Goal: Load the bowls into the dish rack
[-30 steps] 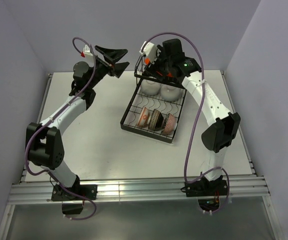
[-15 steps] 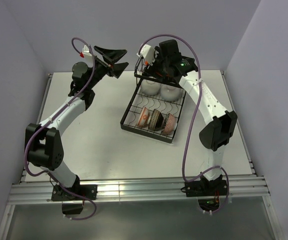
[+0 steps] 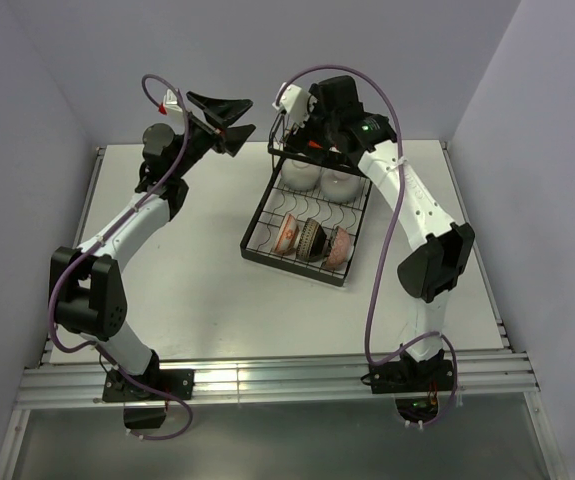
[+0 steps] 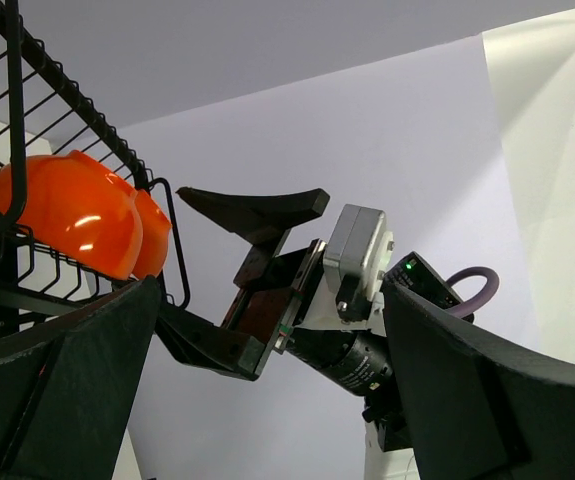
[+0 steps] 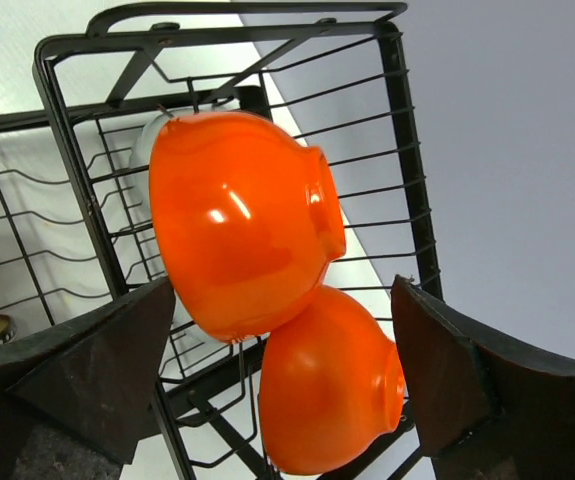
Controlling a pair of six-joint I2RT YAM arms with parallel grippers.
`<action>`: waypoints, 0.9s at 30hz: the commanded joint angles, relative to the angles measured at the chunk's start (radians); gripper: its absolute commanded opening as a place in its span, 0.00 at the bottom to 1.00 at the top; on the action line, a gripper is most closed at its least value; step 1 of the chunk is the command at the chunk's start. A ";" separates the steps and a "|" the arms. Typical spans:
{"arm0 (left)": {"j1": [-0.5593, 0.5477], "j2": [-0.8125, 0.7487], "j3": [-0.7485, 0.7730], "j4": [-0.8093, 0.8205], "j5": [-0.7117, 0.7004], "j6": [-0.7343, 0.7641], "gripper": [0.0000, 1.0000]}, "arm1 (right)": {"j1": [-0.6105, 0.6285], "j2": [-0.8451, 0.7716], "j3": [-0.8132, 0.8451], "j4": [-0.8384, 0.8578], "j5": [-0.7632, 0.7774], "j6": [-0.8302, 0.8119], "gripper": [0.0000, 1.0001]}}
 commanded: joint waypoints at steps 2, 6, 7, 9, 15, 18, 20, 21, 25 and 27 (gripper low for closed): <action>0.004 -0.032 0.031 0.028 0.021 0.022 0.99 | 0.009 -0.011 0.060 0.019 0.000 0.008 0.96; 0.006 -0.038 0.025 0.037 0.027 0.025 1.00 | 0.009 -0.022 0.074 0.017 -0.018 0.031 0.96; 0.006 -0.041 0.025 0.038 0.030 0.028 0.99 | 0.010 -0.032 0.079 0.016 -0.038 0.037 0.96; 0.011 -0.043 0.025 0.031 0.047 0.035 0.99 | 0.010 -0.045 0.093 0.014 -0.052 0.063 0.95; 0.027 -0.072 -0.003 0.011 0.057 0.057 0.99 | 0.004 -0.063 0.094 0.007 -0.104 0.141 0.72; 0.034 -0.084 -0.015 0.003 0.063 0.062 0.99 | -0.005 -0.063 0.094 -0.003 -0.142 0.195 0.49; 0.038 -0.087 -0.021 0.005 0.062 0.060 0.99 | -0.011 -0.060 0.096 -0.016 -0.174 0.238 0.17; 0.040 -0.089 -0.024 0.008 0.063 0.062 1.00 | -0.017 -0.060 0.094 -0.018 -0.184 0.256 0.04; 0.043 -0.090 -0.035 0.014 0.060 0.055 0.99 | -0.033 -0.053 0.096 -0.035 -0.226 0.339 0.00; 0.043 -0.087 -0.036 0.020 0.059 0.051 0.99 | -0.039 -0.049 0.096 -0.041 -0.245 0.371 0.00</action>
